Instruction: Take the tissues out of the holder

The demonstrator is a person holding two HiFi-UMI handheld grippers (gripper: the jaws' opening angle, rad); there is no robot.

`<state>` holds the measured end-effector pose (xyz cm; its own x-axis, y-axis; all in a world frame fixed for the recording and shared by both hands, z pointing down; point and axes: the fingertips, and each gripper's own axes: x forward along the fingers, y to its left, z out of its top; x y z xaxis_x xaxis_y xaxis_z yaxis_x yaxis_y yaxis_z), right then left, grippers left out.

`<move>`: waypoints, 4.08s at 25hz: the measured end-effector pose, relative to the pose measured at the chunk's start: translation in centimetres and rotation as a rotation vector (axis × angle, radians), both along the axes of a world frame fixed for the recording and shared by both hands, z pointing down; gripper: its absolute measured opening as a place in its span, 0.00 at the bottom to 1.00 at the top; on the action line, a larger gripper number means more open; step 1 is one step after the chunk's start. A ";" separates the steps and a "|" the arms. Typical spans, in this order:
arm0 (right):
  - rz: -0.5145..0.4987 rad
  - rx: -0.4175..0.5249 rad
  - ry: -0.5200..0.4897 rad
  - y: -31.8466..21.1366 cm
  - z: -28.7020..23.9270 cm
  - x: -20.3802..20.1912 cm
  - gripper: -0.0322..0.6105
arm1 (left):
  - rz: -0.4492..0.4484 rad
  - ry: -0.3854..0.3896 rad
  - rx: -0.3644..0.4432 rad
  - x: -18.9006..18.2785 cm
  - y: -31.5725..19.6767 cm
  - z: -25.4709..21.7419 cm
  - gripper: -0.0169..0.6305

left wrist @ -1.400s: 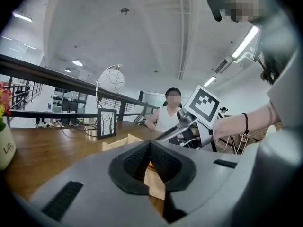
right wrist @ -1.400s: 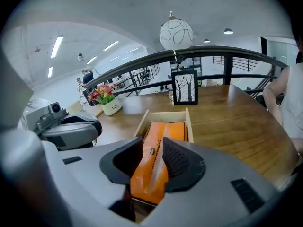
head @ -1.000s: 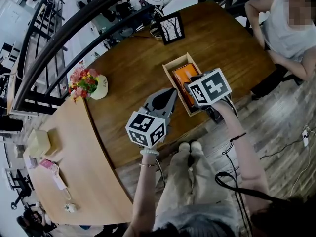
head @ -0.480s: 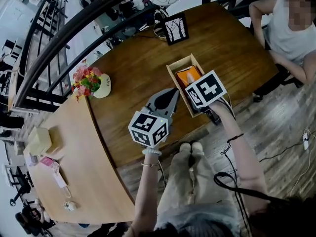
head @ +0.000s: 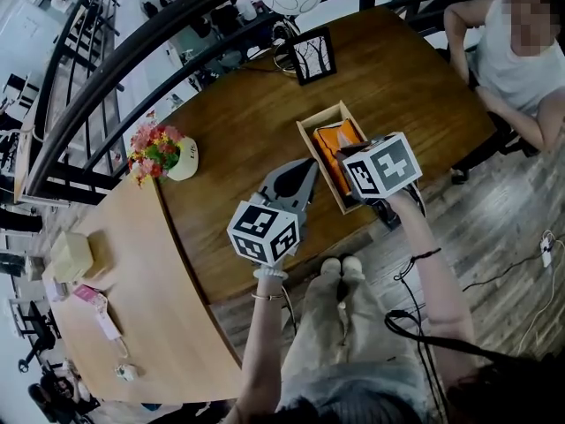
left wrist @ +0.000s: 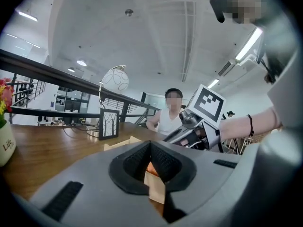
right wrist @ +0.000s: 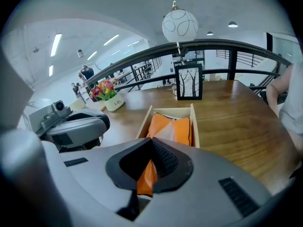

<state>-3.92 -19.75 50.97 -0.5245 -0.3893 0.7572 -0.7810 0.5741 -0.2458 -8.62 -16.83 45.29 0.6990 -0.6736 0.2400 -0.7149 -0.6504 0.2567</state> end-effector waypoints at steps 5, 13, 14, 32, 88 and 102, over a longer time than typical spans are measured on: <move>0.037 0.044 -0.073 0.1 -2.0 0.4 0.07 | 0.021 0.009 0.015 0.6 0.3 -1.1 0.04; 0.080 0.143 -0.118 -0.6 -6.7 0.7 0.07 | 0.071 0.006 0.066 1.0 -0.1 -3.8 0.04; 0.084 0.155 -0.119 -0.7 -7.2 0.7 0.07 | 0.075 0.008 0.073 1.0 -0.3 -4.1 0.04; 0.101 0.259 -0.180 -3.5 -12.3 3.9 0.07 | 0.061 0.021 0.108 2.4 -1.5 -6.3 0.04; -0.097 0.045 0.023 -16.2 0.8 10.7 0.07 | -0.167 0.070 -0.009 14.0 -11.2 -2.7 0.04; -0.020 0.097 -0.072 -15.5 -0.7 10.2 0.19 | -0.173 0.102 0.013 12.8 -10.8 -4.1 0.04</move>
